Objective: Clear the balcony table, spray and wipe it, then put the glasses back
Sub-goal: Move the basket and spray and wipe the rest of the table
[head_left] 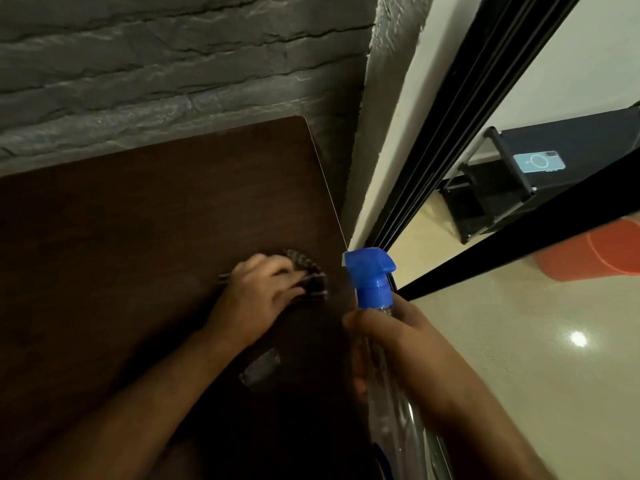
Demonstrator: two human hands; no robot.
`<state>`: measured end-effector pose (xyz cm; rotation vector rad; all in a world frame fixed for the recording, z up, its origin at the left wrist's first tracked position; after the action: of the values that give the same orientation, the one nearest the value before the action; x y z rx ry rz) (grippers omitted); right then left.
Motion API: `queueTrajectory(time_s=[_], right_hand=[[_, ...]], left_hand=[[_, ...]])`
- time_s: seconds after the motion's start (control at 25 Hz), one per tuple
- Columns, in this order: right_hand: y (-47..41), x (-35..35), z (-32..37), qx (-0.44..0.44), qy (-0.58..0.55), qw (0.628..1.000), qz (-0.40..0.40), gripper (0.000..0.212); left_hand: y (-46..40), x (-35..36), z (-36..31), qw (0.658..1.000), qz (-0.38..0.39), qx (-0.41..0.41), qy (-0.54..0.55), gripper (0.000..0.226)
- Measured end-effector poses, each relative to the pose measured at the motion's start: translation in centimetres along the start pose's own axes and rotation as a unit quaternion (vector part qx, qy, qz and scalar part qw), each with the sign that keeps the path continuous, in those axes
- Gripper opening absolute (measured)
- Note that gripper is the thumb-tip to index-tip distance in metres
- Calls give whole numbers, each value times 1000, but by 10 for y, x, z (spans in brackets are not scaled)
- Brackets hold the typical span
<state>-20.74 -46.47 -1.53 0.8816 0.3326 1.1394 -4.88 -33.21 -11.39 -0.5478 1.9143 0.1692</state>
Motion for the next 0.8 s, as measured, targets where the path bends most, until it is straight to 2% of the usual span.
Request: queueTrajectory(time_s=[0.08,0.2,0.36,0.48,0.6,0.68,0.8], right_hand=[[5,-1,-7,8,18,1000,14,36],[10,-3,-22,35,38,998,25,43],[18,-7,-46,74,47,996,19,33],[24,-7,-48,73,38,996,18,38],[29,-9,-42,29,38,999,-1,37],[33,-10,-41,18,25,999,-11,42],[38,-6,-47,15,15,999,-26,42]], left_hand=[[0,-18,41,996,-34,-79,-29,43],[-45,-22,67,988,-63,-132,-52,35],[-70,6,34,989,-85,-112,-38,30],[-71,24,-17,996,-31,-77,-23,29],[-21,30,-56,998,50,23,25,33],[24,19,-43,996,41,75,30,33],[-3,0,13,999,-27,-28,2,41]])
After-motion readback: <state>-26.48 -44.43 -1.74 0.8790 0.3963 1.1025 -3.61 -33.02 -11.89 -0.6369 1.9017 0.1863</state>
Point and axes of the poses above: each hand's wrist, its own y-axis away from the middle knuckle, its own x-axis out of the palm, z = x × y, the point moved 3 cm from there along -y, towards the middle knuckle, and after that the axes turned 6 degrees about x, right-handed, at the moved point
